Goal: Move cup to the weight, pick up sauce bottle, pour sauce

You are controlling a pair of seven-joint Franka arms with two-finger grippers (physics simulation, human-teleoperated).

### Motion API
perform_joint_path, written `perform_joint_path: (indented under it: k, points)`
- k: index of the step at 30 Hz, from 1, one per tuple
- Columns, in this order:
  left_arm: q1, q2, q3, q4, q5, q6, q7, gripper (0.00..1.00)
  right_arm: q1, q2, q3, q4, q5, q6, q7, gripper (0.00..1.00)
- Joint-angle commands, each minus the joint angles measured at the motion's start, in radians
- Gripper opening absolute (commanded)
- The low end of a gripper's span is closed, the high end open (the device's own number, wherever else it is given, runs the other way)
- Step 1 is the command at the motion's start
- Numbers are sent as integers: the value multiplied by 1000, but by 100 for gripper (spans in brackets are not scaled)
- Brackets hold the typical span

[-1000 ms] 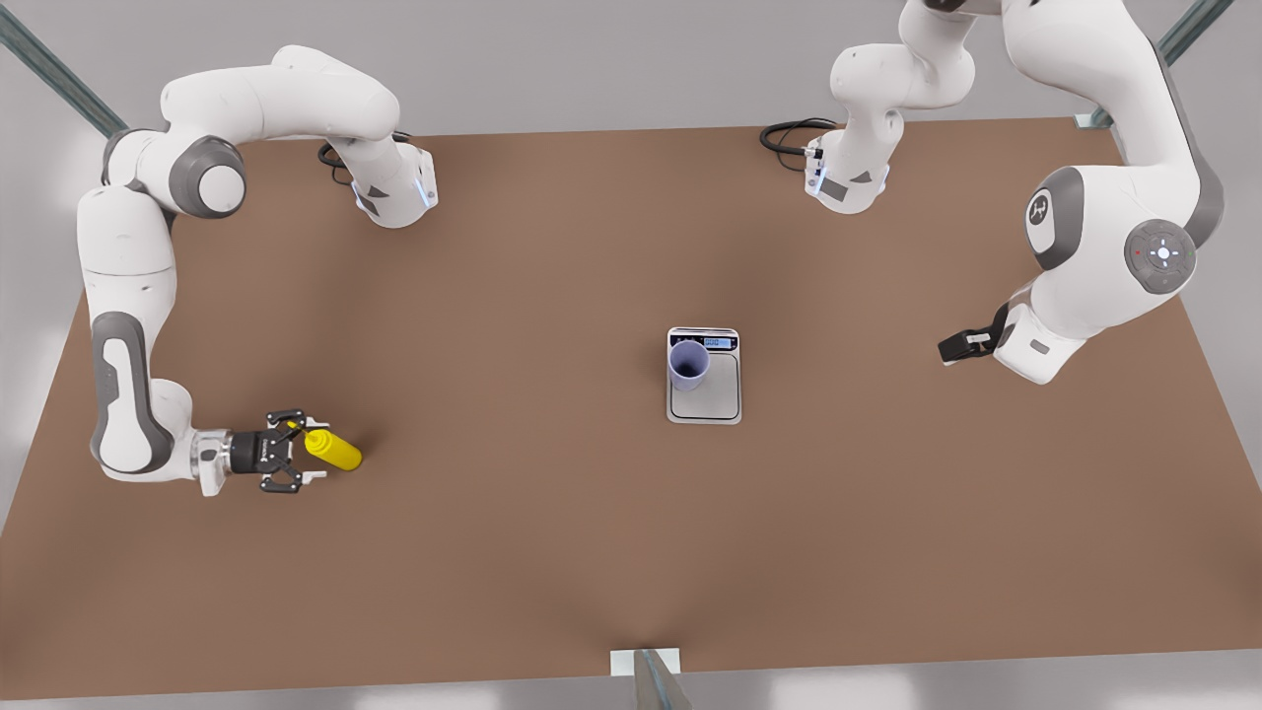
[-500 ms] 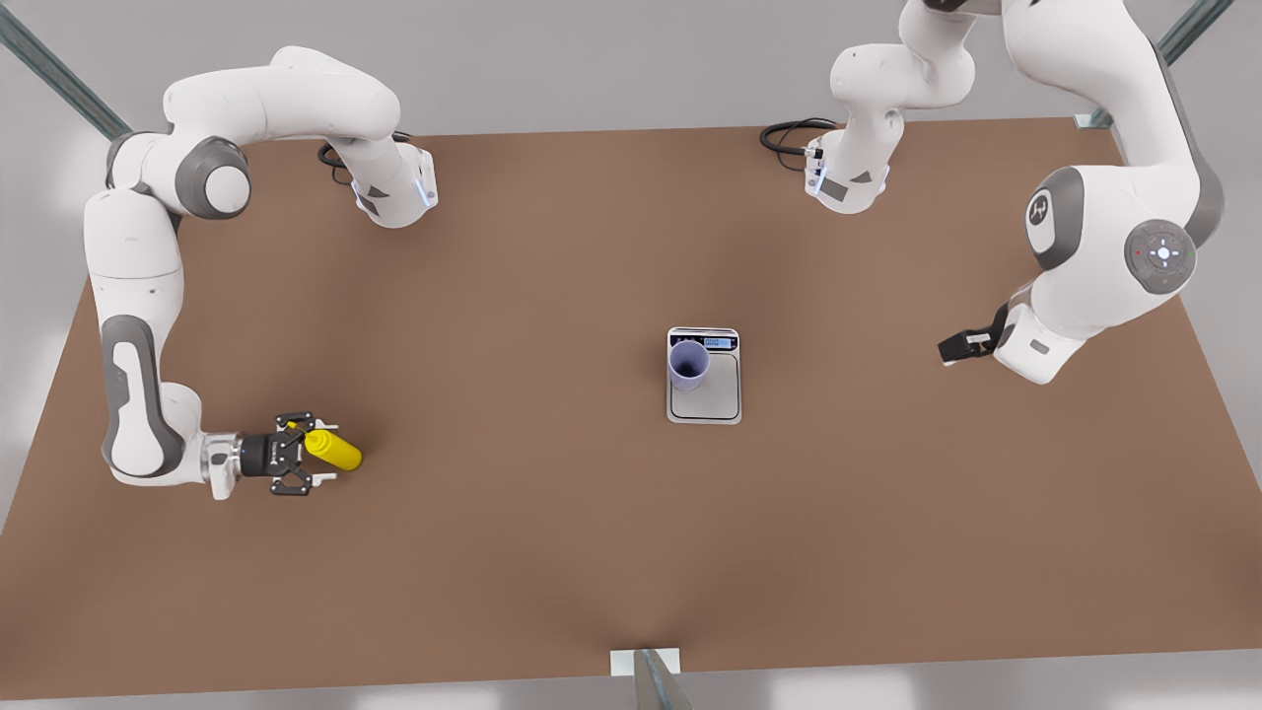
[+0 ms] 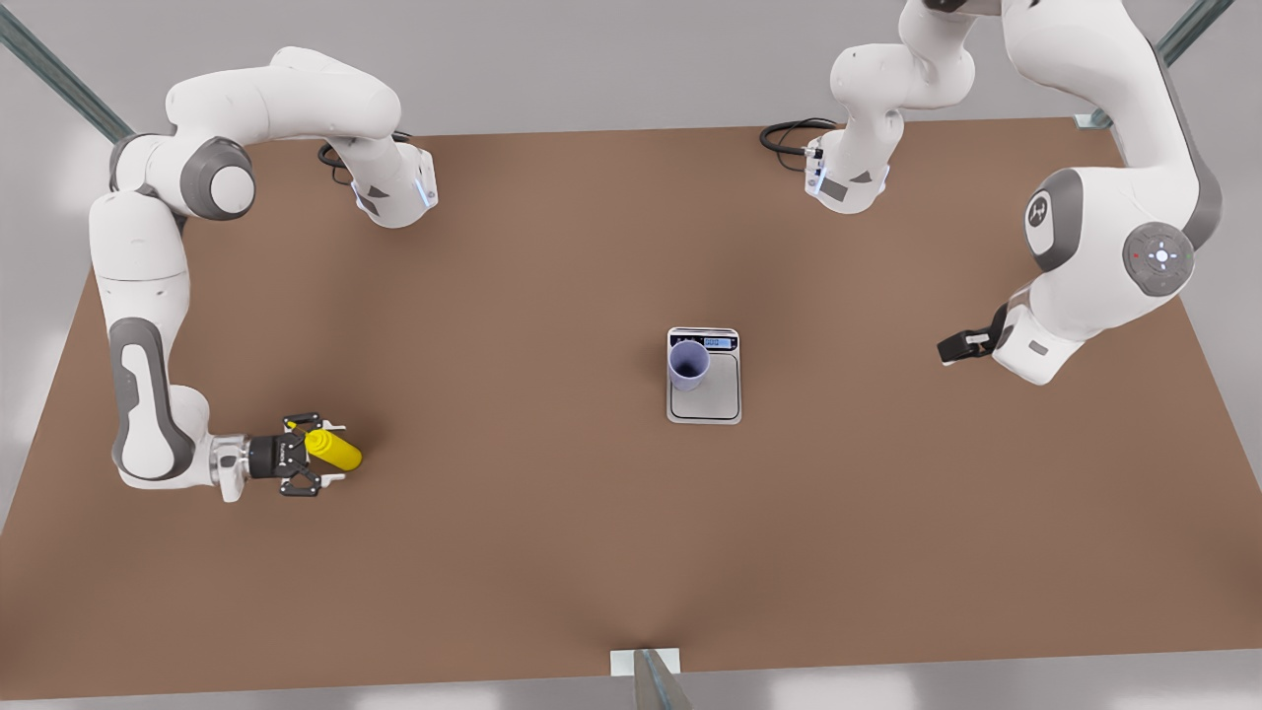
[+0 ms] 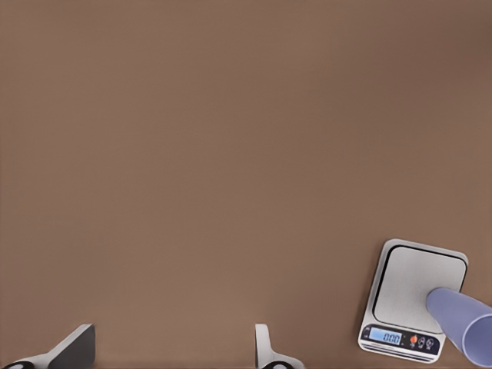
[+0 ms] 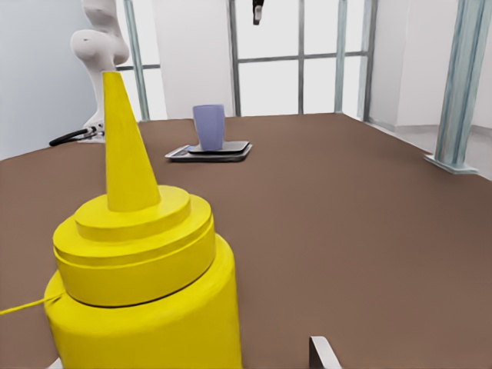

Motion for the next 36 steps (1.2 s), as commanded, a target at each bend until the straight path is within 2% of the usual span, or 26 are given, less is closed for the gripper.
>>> perform_joint_path:
  k: [1,2,4,18,22,33,36]
  points:
    - [0,0,0,0,0,0,0,100,0,0,0,0,-1,6,1,65]
    - [0,0,0,0,0,0,0,100,0,0,0,0,-1,12,13,60]
    - [0,3,2,0,0,2,0,100,0,1,0,0,1,13,25,57]
    - [3,3,2,0,0,3,2,100,12,-17,-1,6,-7,15,25,55]
    - [3,5,2,0,0,3,0,100,38,-80,-1,-3,-7,25,74,55]
    - [2,1,2,2,0,2,0,100,275,-233,-15,-2,-2,142,280,56]
    - [2,1,2,2,0,2,0,100,391,-265,-60,-3,-2,183,363,56]
